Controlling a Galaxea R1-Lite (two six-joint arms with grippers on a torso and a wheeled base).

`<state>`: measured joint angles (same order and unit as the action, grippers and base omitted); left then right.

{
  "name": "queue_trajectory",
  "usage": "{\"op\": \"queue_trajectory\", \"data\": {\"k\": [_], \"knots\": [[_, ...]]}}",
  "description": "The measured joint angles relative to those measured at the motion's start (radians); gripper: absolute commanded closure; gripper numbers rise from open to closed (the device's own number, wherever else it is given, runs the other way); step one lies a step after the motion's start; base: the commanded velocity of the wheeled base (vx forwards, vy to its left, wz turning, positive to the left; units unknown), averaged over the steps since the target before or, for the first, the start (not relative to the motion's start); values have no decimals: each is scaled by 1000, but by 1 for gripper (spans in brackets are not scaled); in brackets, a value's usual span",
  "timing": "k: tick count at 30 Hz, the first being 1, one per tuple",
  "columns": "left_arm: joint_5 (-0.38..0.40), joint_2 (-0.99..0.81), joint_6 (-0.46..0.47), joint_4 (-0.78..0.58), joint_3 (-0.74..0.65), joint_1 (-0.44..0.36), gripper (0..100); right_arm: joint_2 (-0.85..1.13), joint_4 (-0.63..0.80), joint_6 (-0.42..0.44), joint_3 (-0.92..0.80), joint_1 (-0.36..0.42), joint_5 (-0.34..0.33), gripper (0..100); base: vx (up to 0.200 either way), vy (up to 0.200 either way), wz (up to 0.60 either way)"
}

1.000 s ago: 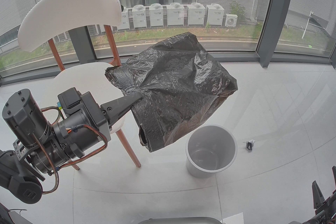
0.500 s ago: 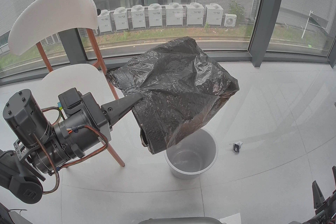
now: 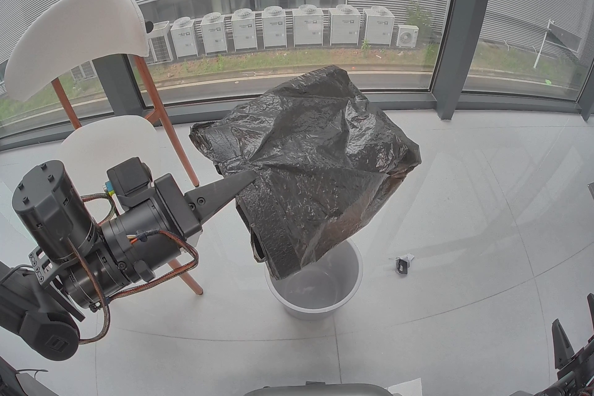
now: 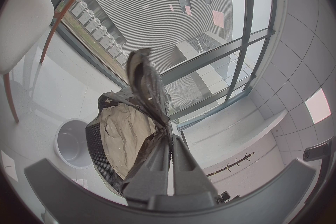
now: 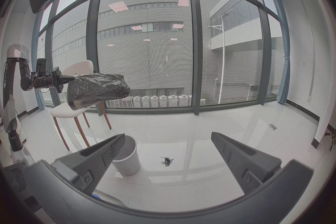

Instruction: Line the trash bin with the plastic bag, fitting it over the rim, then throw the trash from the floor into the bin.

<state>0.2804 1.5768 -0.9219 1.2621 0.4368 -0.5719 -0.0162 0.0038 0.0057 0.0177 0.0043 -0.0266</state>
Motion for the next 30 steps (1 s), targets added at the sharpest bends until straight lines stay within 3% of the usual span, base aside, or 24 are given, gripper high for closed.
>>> {"op": "queue_trajectory", "data": {"k": [21,27,30], "knots": [[-5,4,-5,0,1,1,100,0,-1,0,0,0,1,0,0,0,0],[-6,4,-5,0,0,1,100,0,-1,-1,0,0,1,0,0,0,600],[-6,4,-5,0,0,1,100,0,-1,1,0,0,1,0,0,0,0]]}}
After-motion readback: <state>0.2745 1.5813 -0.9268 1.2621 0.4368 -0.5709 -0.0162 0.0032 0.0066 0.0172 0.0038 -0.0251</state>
